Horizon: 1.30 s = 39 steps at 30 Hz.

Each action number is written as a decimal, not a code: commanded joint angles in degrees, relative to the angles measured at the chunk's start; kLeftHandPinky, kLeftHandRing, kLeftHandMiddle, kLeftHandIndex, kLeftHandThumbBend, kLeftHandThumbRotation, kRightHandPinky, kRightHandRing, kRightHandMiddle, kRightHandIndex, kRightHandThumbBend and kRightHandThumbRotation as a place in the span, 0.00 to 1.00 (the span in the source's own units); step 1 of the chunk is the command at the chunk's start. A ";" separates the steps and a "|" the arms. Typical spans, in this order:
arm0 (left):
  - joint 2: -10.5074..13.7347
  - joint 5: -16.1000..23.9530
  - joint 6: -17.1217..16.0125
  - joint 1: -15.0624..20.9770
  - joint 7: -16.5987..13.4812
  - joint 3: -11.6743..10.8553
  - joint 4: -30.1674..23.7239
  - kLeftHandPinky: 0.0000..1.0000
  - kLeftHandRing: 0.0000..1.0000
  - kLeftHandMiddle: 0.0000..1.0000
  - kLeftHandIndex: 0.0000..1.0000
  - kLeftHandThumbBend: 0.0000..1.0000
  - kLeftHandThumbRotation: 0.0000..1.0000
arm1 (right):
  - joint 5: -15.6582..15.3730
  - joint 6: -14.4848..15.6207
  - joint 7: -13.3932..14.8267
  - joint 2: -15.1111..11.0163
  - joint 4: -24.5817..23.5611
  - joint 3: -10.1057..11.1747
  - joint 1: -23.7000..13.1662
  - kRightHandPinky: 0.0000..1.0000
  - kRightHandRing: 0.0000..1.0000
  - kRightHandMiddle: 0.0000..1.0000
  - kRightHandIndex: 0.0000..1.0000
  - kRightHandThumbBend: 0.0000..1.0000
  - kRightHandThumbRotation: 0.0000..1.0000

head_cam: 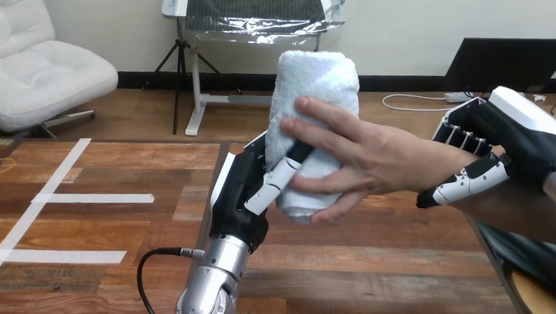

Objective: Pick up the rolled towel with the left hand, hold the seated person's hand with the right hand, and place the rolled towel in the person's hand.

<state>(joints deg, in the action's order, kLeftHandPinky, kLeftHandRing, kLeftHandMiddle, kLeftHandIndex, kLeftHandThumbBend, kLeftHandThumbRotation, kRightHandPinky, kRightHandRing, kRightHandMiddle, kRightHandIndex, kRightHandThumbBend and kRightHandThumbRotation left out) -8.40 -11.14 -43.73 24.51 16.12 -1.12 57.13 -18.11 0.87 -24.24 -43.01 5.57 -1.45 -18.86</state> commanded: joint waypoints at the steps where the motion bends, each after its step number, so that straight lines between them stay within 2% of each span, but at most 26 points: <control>1: -4.97 -2.10 -0.94 0.29 1.20 -1.20 -1.39 0.47 0.56 0.60 0.62 0.60 1.00 | 0.31 0.02 -0.02 1.34 1.19 -0.62 -1.23 0.33 0.37 0.41 0.41 0.96 0.15; 15: -4.68 -3.44 -1.06 0.31 2.47 -1.49 -1.11 0.48 0.59 0.61 0.64 0.57 1.00 | 0.11 0.28 -0.18 1.19 1.12 -0.70 -1.34 0.32 0.36 0.40 0.41 0.97 0.16; 21: -4.48 -3.78 -1.37 0.45 3.25 -1.91 -0.65 0.49 0.61 0.63 0.65 0.61 1.00 | 0.23 0.14 -0.08 1.27 1.26 -0.61 -1.37 0.32 0.36 0.40 0.41 0.97 0.15; 27: -4.46 -3.67 -1.71 0.39 3.31 -2.23 -0.37 0.50 0.62 0.64 0.66 0.77 1.00 | 0.19 0.45 -0.12 1.25 1.13 -0.58 -1.32 0.33 0.37 0.41 0.42 0.97 0.15; 28: -4.46 -3.43 -1.96 0.40 3.00 -2.30 -0.17 0.50 0.62 0.64 0.66 0.87 1.00 | 0.15 0.43 -0.11 1.23 1.20 -0.62 -1.35 0.33 0.37 0.41 0.42 0.97 0.16; 29: -4.47 -3.09 -2.20 0.41 2.43 -2.33 0.01 0.50 0.62 0.64 0.66 0.87 1.00 | 0.13 0.38 -0.10 1.23 1.30 -0.65 -1.40 0.33 0.37 0.41 0.42 0.97 0.16; 30: -4.48 -2.84 -2.37 0.40 2.03 -2.35 0.12 0.50 0.61 0.63 0.66 0.92 1.00 | 0.13 0.35 -0.09 1.23 1.37 -0.66 -1.43 0.33 0.37 0.41 0.42 0.97 0.16; 39: -4.74 -2.57 -2.38 0.26 0.89 -2.36 0.34 0.51 0.61 0.62 0.65 0.99 1.00 | 0.34 -0.92 0.07 1.19 1.98 -0.61 -1.44 0.33 0.37 0.42 0.42 0.96 0.15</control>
<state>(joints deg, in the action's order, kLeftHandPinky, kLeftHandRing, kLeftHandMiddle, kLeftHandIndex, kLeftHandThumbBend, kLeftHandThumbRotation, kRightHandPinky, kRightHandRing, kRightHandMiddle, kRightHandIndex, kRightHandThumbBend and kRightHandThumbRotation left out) -8.51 -13.58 -44.64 24.52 17.61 -2.61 57.74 -18.11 0.71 -24.34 -43.01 5.93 -1.48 -18.89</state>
